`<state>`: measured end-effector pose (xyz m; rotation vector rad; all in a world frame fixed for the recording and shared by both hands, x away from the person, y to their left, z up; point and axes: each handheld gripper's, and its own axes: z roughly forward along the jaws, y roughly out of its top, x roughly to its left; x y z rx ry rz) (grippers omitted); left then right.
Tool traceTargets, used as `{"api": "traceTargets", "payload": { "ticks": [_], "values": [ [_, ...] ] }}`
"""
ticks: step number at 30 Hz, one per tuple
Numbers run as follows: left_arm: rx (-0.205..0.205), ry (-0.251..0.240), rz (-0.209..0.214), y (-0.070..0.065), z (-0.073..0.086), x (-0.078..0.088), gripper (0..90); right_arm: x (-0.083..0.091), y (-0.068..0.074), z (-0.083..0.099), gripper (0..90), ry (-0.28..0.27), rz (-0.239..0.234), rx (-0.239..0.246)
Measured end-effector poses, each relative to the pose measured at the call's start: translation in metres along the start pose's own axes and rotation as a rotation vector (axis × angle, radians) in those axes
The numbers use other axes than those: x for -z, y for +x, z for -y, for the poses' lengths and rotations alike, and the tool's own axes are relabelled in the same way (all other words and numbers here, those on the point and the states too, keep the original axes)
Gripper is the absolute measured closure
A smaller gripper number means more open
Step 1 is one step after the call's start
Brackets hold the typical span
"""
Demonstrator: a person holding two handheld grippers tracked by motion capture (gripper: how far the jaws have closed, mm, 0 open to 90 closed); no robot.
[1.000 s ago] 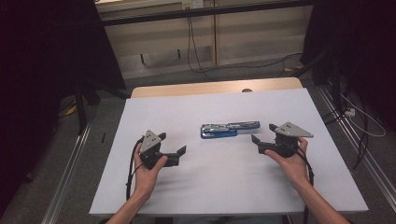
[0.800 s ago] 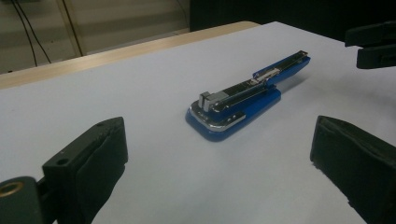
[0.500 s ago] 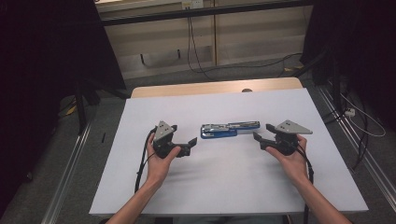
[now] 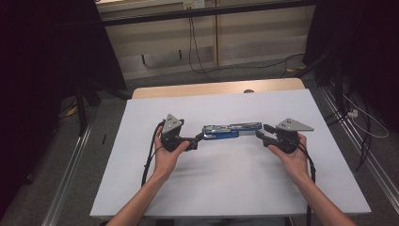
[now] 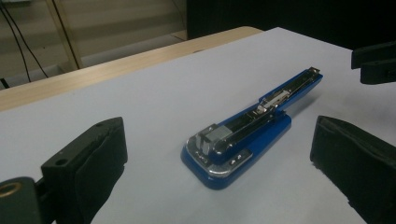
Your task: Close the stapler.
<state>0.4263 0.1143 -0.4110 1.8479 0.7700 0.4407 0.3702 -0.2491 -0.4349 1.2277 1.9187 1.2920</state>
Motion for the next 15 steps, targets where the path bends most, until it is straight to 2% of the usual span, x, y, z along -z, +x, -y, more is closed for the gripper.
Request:
{"api": "traceTargets", "payload": {
  "ticks": [6,11,13,15],
  "values": [
    [-0.011,0.003,0.001,0.001,-0.008,-0.014,4.1,-0.006,-0.001,-0.007,65.0,0.016,-0.011,0.013],
    [0.008,-0.003,0.0,0.005,-0.011,-0.026,4.0,-0.013,-0.005,-0.006,72.0,0.007,-0.007,0.0],
    [-0.001,-0.004,-0.015,0.005,-0.011,-0.029,4.0,-0.014,-0.006,-0.005,74.5,0.004,-0.017,-0.008],
    [0.005,-0.008,-0.024,0.007,-0.011,-0.03,3.9,-0.014,-0.006,-0.005,77.3,0.004,-0.017,0.009]
  ]
}}
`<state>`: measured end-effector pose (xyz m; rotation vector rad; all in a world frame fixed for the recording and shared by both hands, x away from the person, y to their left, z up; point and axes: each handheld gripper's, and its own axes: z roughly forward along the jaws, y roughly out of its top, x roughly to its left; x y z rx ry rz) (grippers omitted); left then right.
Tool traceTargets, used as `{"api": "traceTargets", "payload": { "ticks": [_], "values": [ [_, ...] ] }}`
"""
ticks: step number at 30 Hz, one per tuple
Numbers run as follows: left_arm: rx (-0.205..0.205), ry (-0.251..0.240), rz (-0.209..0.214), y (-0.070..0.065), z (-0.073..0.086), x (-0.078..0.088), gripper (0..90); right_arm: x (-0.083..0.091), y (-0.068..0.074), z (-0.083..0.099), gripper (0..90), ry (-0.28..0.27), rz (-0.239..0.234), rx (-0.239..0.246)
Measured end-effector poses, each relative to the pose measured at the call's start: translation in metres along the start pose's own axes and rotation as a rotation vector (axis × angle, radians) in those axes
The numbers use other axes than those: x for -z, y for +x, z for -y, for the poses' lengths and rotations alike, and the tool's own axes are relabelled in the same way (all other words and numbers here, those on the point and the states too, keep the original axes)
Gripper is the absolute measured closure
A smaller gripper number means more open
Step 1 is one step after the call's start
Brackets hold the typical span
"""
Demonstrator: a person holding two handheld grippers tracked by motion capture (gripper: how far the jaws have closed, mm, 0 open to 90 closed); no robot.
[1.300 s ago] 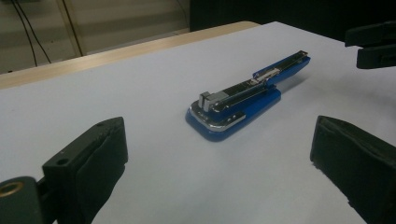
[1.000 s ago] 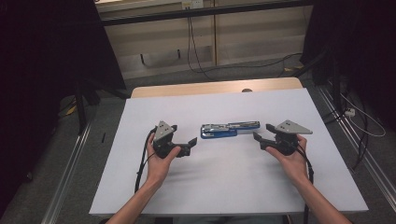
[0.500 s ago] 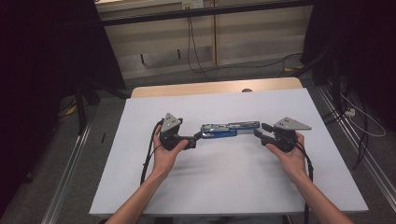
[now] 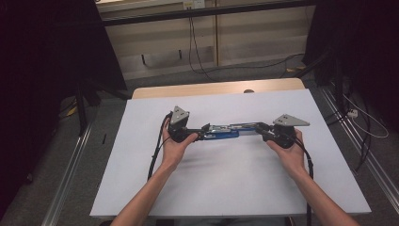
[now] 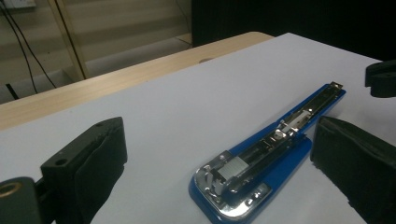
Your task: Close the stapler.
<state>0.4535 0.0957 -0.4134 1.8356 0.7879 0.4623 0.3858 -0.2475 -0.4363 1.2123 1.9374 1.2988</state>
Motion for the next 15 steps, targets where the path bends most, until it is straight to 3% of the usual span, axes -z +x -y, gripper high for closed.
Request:
{"api": "traceTargets", "payload": {
  "ticks": [4,7,15],
  "values": [
    [0.027,0.01,0.006,0.0036,0.002,-0.0022,3.4,0.0009,-0.0024,0.0019,85.5,0.001,-0.002,-0.002],
    [0.009,0.03,-0.002,0.0029,0.0042,-0.005,3.4,-0.0007,-0.0038,0.0053,90.0,0.021,-0.004,0.0],
    [-0.001,0.072,0.0,0.0046,0.0095,-0.009,6.7,-0.0042,-0.0033,0.0085,90.0,0.065,-0.038,-0.027]
  ]
}}
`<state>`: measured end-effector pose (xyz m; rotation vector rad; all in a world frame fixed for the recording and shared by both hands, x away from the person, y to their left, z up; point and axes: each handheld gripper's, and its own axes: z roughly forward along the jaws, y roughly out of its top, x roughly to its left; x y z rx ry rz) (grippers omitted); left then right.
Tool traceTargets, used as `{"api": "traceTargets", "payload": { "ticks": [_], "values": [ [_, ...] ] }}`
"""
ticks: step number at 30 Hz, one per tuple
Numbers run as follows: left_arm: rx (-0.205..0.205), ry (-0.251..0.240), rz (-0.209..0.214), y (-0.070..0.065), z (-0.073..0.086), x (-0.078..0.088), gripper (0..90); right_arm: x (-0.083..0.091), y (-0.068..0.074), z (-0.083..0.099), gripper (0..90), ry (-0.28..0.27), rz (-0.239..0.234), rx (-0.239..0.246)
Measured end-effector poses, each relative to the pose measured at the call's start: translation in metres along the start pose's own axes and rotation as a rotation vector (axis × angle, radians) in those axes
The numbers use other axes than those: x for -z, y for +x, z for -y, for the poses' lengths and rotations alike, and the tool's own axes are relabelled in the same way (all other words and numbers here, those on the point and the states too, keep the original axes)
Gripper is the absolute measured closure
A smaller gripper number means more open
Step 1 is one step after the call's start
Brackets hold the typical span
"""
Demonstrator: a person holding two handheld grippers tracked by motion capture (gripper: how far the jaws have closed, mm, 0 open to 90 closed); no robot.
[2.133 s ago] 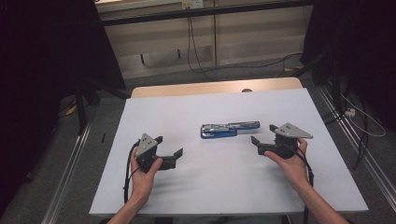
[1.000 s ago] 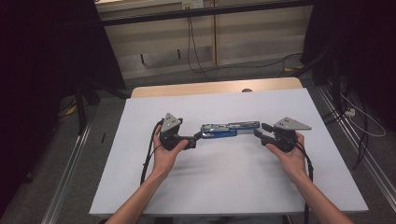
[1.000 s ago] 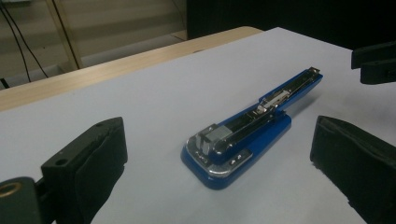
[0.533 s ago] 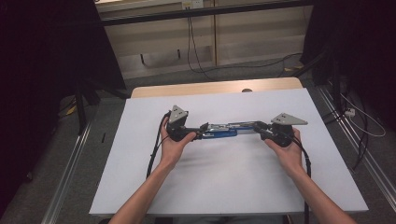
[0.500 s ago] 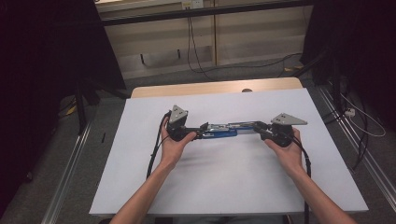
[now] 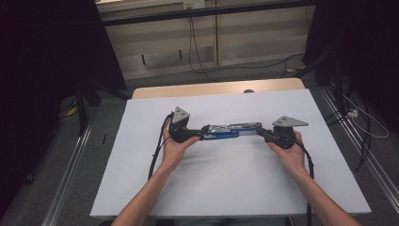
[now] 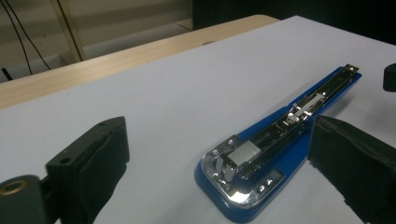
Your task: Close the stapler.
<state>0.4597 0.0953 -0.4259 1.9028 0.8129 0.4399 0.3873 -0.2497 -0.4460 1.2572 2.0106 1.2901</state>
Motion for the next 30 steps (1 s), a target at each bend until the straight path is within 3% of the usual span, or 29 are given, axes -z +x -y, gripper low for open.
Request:
{"api": "traceTargets", "payload": {
  "ticks": [3,10,16,22,27,30],
  "values": [
    [-0.019,0.017,0.0,-0.002,0.002,-0.002,10.3,0.0,-0.001,0.0,90.0,0.008,0.006,0.003],
    [-0.02,0.025,0.021,-0.008,0.003,-0.006,19.7,-0.001,-0.002,0.001,90.0,0.027,0.012,0.007],
    [0.014,0.038,0.043,-0.011,0.008,-0.009,36.7,-0.004,0.0,0.002,90.0,0.054,0.021,0.024],
    [-0.011,0.072,0.066,-0.015,0.01,-0.012,57.3,-0.005,0.001,0.002,90.0,0.069,0.022,0.033],
    [-0.026,0.104,0.048,-0.017,0.012,-0.013,60.7,-0.006,0.0,0.002,90.0,0.073,0.023,0.033],
    [-0.022,0.094,0.046,-0.014,0.011,-0.009,71.7,-0.006,0.0,0.003,90.0,0.077,0.021,0.031]
  ]
}}
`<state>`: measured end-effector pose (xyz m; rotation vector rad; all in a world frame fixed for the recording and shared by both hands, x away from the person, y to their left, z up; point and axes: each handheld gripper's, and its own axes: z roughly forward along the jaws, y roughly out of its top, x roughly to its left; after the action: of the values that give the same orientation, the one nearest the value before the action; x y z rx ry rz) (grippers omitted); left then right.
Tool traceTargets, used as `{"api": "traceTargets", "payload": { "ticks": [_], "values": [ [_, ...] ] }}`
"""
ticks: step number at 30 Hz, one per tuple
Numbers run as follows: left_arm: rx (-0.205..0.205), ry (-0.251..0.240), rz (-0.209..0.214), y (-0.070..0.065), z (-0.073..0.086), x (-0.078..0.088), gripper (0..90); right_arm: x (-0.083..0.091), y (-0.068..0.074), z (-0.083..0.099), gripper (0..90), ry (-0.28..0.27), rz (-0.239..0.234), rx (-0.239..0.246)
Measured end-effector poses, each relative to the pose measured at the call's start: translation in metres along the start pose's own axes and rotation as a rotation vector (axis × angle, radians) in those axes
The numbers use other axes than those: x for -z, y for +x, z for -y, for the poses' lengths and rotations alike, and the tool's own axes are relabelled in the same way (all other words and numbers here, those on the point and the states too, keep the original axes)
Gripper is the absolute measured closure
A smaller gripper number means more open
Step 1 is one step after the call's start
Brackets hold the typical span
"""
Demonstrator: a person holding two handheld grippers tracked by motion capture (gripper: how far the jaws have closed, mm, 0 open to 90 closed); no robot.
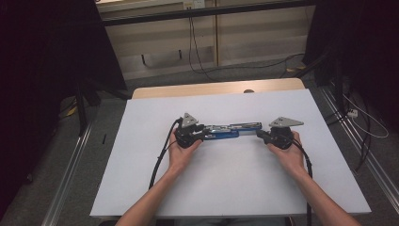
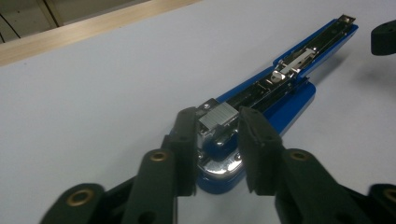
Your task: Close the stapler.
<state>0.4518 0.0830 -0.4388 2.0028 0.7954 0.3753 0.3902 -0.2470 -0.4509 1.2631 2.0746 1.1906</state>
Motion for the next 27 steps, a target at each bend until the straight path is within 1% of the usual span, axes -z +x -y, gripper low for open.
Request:
{"api": "traceTargets", "payload": {
  "ticks": [2,3,5,6,7,9,11,13,14,15,18,19,21,25,26,27],
  "values": [
    [-0.006,-0.011,-0.017,0.001,-0.002,0.003,74.4,0.0,0.0,0.0,90.0,-0.002,-0.001,-0.001],
    [-0.004,-0.026,-0.02,0.001,-0.003,0.006,76.7,0.0,0.0,0.0,90.0,-0.003,0.0,-0.001],
    [-0.005,-0.042,-0.021,0.001,-0.005,0.008,80.5,0.0,0.0,0.0,90.0,-0.002,0.001,0.002],
    [-0.011,-0.048,-0.025,0.001,-0.006,0.01,82.0,-0.001,0.001,0.0,90.0,-0.001,0.002,0.003],
    [-0.011,-0.052,-0.015,0.001,-0.006,0.01,84.8,-0.001,0.001,0.0,90.0,0.002,0.001,0.009],
    [-0.017,-0.047,0.0,-0.001,-0.006,0.01,89.9,-0.001,0.002,0.0,90.0,0.006,0.0,0.007],
    [-0.018,-0.041,0.019,-0.002,-0.005,0.008,90.0,-0.002,0.002,-0.001,90.0,0.011,-0.003,0.009],
    [-0.029,-0.03,0.02,-0.005,-0.005,0.007,90.0,-0.003,0.003,-0.001,90.0,0.015,-0.001,0.009],
    [-0.024,-0.034,0.031,-0.007,-0.005,0.006,90.0,-0.003,0.002,-0.001,90.0,0.017,-0.001,0.009],
    [-0.028,-0.029,0.044,-0.007,-0.006,0.005,90.0,-0.003,0.002,-0.002,90.0,0.019,-0.001,0.006],
    [-0.015,-0.008,0.052,-0.009,-0.005,0.002,90.0,-0.003,0.001,-0.003,90.0,0.024,0.0,0.005],
    [-0.02,-0.001,0.047,-0.009,-0.005,0.0,90.0,-0.003,0.001,-0.003,90.0,0.028,0.001,0.005],
    [-0.014,0.022,0.051,-0.009,-0.003,-0.004,90.0,-0.003,0.001,-0.003,90.0,0.034,0.002,0.006],
    [-0.027,0.05,0.049,-0.009,0.0,-0.009,90.0,-0.005,0.001,-0.003,90.0,0.052,0.003,0.01],
    [-0.021,0.058,0.054,-0.009,0.001,-0.01,90.0,-0.006,0.001,-0.003,90.0,0.058,0.003,0.009],
    [-0.033,0.066,0.052,-0.009,0.001,-0.01,90.0,-0.006,0.001,-0.003,90.0,0.064,0.004,0.01]
  ]
}}
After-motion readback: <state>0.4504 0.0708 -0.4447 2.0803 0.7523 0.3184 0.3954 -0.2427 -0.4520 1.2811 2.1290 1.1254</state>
